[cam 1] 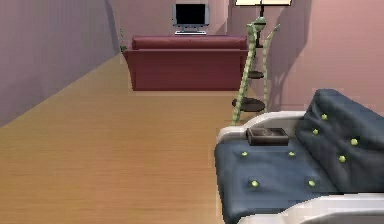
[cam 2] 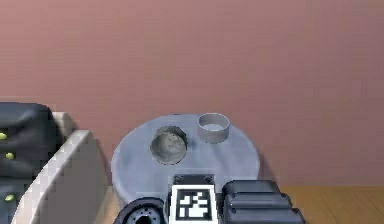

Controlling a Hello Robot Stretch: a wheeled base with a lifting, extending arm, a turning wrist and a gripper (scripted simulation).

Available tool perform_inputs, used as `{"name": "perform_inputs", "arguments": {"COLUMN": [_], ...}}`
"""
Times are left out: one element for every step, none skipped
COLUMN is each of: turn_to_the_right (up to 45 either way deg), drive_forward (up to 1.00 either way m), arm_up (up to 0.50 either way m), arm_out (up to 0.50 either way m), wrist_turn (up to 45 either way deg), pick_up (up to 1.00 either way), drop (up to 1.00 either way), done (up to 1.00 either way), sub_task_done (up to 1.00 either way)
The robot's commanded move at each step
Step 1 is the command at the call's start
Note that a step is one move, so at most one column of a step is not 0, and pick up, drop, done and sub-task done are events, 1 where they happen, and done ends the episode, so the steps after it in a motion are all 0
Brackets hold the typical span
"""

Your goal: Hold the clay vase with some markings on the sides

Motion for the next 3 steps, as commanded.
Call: {"name": "perform_inputs", "arguments": {"turn_to_the_right": [0.0, 0.0, 0.0], "drive_forward": [0.0, 0.0, 0.0], "arm_up": [0.0, 0.0, 0.0], "arm_out": [0.34, 0.0, 0.0], "wrist_turn": [0.0, 45.0, 45.0], "pick_up": [0.0, 0.0, 0.0], "drop": [0.0, 0.0, 0.0], "done": [0.0, 0.0, 0.0], "sub_task_done": [0.0, 0.0, 0.0]}}
